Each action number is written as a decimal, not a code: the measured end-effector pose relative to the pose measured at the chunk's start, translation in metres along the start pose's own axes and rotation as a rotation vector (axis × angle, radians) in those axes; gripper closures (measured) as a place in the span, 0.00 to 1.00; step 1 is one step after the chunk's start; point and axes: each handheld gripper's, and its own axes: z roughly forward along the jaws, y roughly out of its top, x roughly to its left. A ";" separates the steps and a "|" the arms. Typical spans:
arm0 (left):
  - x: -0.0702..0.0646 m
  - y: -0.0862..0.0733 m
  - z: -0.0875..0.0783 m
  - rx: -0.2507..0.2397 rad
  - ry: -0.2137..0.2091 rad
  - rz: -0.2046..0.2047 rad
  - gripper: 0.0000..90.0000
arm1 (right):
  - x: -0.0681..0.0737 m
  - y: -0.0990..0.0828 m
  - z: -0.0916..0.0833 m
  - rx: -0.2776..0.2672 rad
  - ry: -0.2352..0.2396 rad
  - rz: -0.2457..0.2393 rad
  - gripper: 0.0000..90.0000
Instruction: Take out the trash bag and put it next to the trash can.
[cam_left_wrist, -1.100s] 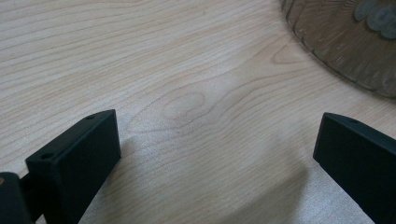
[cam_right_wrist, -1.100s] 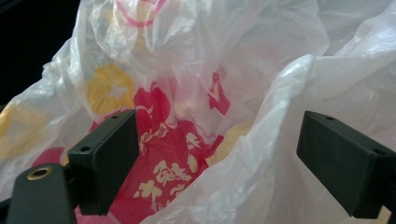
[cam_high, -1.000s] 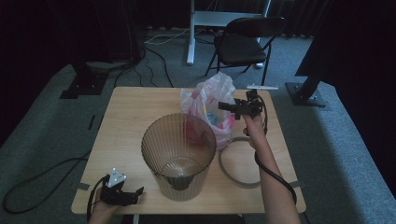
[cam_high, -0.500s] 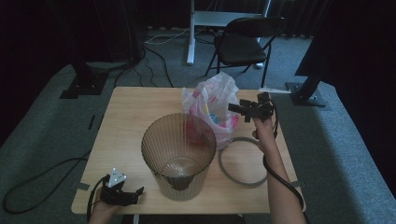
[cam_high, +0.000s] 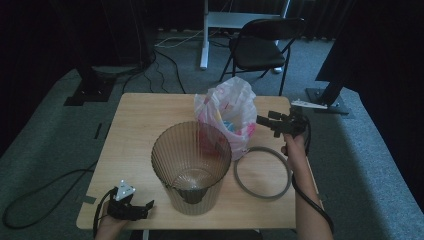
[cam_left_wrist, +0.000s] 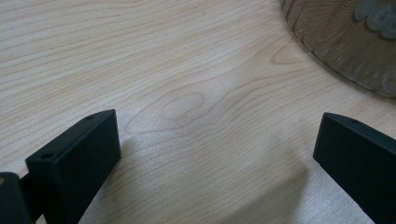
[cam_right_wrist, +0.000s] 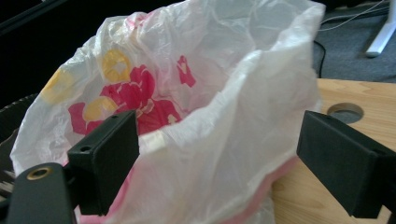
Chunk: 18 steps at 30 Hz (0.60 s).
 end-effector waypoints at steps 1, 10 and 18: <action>0.000 0.000 0.000 0.000 0.000 -0.001 0.01 | 0.000 -0.002 -0.002 -0.008 -0.004 -0.001 0.14; 0.000 0.000 0.000 0.000 -0.004 -0.002 0.01 | -0.006 -0.024 -0.019 -0.018 -0.027 0.012 0.14; 0.000 0.000 0.000 0.000 -0.005 -0.003 0.01 | -0.012 -0.042 -0.035 -0.032 -0.072 0.018 0.14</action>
